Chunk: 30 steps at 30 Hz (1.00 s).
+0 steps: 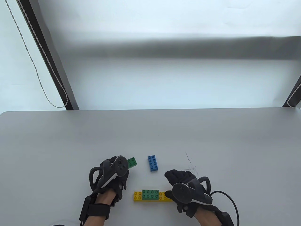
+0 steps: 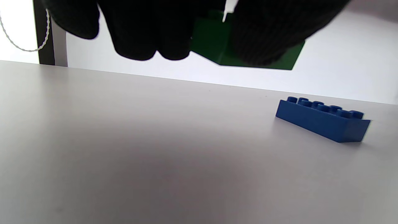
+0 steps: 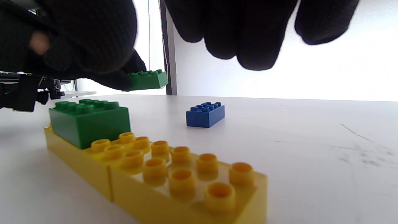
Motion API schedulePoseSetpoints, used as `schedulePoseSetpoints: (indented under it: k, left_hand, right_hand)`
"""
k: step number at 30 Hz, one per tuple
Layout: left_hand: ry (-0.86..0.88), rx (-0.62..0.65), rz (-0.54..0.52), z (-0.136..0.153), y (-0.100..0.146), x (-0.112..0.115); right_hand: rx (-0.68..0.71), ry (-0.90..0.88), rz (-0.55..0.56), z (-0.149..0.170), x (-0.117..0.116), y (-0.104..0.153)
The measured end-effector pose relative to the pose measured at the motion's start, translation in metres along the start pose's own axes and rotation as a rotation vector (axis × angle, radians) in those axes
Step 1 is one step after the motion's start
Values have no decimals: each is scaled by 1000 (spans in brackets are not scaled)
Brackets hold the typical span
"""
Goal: Stack lego bricks
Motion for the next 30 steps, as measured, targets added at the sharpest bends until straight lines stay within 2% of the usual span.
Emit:
schedulePoseSetpoints:
  k: [6, 18, 24, 30]
  left_hand:
    - [-37, 141, -43, -32, 16, -12]
    - [-52, 387, -135, -93, 56, -32]
    - [-37, 462, -155, -109, 69, -35]
    - [-33, 478, -168, -113, 73, -36]
  right_hand:
    - [39, 46, 111, -12, 10, 4]
    - [65, 101, 220, -27, 21, 9]
    - [32, 141, 255, -30, 23, 10]
    - [34, 150, 276, -31, 26, 10]
Point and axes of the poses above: the tracker on the back of each hand, its own z axis roughly to the little-finger side, its own y axis roughly from the fingertips to the wrist, x = y × z, the point moved 3 cm from there along -y, roughly from the wrist to the fingertips, and after that the axes turned 4 degrees about -x, right-handed, at the moved point
